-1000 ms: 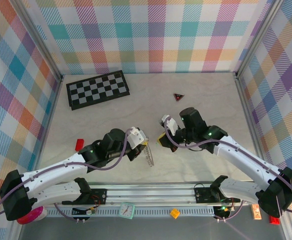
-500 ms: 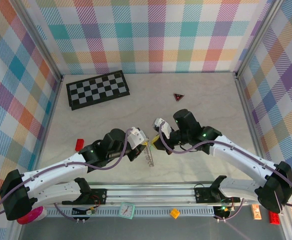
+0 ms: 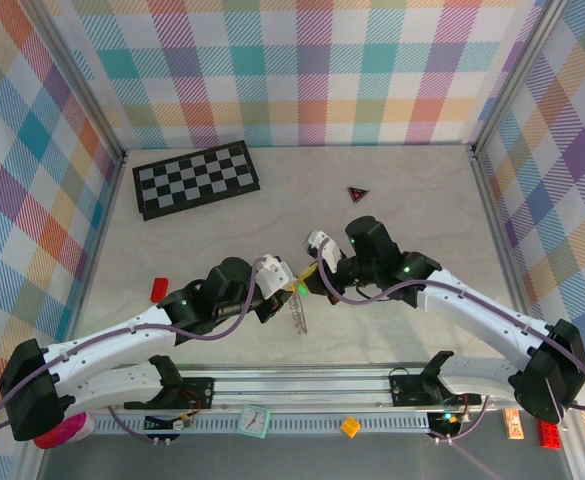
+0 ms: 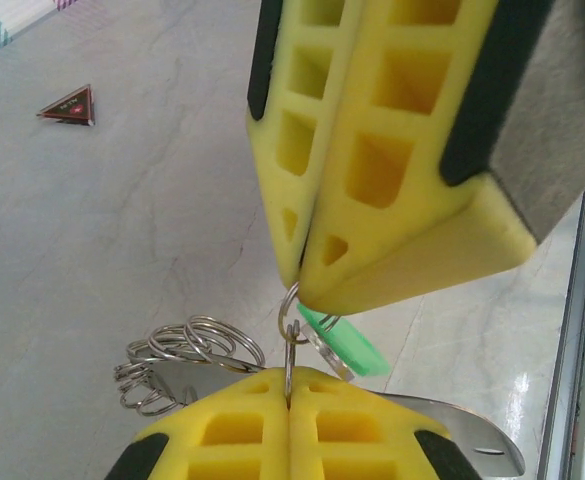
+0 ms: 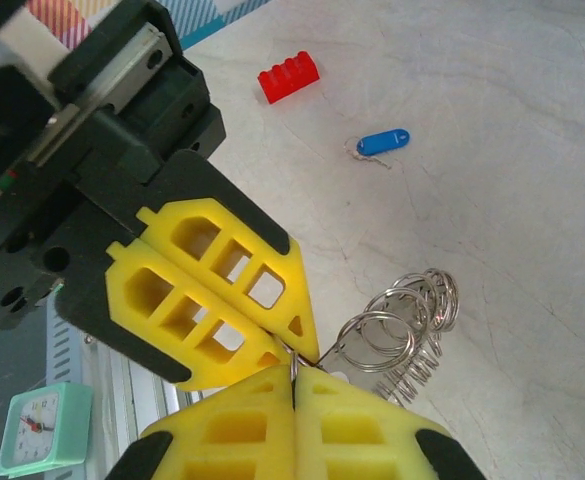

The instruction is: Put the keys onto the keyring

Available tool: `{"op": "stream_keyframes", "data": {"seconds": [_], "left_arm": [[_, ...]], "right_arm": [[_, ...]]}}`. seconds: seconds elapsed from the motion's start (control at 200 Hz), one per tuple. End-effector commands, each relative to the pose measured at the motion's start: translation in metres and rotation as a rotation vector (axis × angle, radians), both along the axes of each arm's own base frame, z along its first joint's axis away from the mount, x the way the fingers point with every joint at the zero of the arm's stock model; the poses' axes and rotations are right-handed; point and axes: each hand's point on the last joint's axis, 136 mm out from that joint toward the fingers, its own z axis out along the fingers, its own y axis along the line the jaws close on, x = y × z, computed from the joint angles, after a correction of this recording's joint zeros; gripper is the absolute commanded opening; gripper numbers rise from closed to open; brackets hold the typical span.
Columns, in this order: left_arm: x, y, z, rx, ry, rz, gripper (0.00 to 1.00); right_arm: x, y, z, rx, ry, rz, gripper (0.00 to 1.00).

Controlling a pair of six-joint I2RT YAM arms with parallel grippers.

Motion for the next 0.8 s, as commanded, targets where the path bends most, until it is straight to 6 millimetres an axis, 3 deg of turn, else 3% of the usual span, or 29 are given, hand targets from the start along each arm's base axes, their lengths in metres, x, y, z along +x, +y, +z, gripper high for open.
{"op": "stream_keyframes", "data": {"seconds": [0.0,0.345,0.795], "left_arm": [[0.003,-0.005,0.024,-0.060,-0.052,-0.014,0.00],[0.003,-0.004,0.022,-0.052,-0.062,-0.022,0.00],[0.004,-0.001,0.011,0.007,-0.077,-0.020,0.00]], "right_arm": [[0.005,0.007,0.012,0.026,-0.016,-0.005,0.00],[0.022,0.000,0.000,-0.053,-0.001,-0.114,0.00],[0.014,0.003,0.008,-0.012,0.013,-0.079,0.00]]}}
